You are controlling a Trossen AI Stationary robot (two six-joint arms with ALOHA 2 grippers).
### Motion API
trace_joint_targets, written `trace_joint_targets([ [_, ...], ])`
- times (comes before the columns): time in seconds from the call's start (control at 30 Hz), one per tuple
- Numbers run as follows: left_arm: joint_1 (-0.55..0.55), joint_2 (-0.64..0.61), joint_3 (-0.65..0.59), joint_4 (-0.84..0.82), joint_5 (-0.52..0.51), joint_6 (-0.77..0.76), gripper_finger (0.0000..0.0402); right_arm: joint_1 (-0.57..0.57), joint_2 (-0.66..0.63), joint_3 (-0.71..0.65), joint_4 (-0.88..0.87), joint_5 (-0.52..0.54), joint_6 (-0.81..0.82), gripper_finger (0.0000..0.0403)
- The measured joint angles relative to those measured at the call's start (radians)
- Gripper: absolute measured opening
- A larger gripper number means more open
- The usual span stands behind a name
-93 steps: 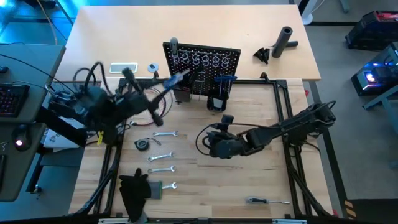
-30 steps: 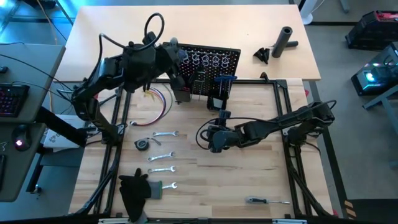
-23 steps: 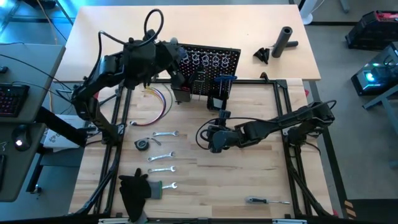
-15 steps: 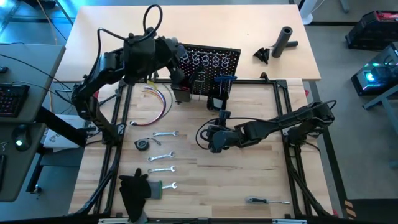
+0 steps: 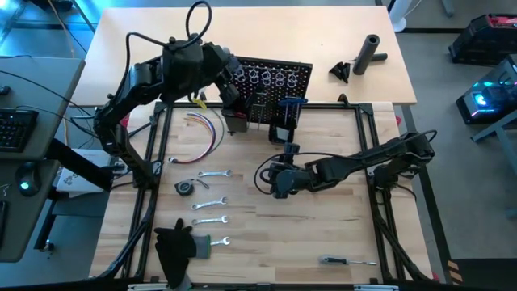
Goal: Hang tools onto peg board
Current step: Hang the transparent blue screwdriver on the black pegboard
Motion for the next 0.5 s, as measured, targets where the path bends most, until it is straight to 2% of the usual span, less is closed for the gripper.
trace_joint_targets([
  [0.5, 0.014, 0.000, -0.001, 0.006, 0.019, 0.003, 0.0086, -0.019, 0.000, 0.000, 0.026, 0.029, -0.045, 0.0152],
])
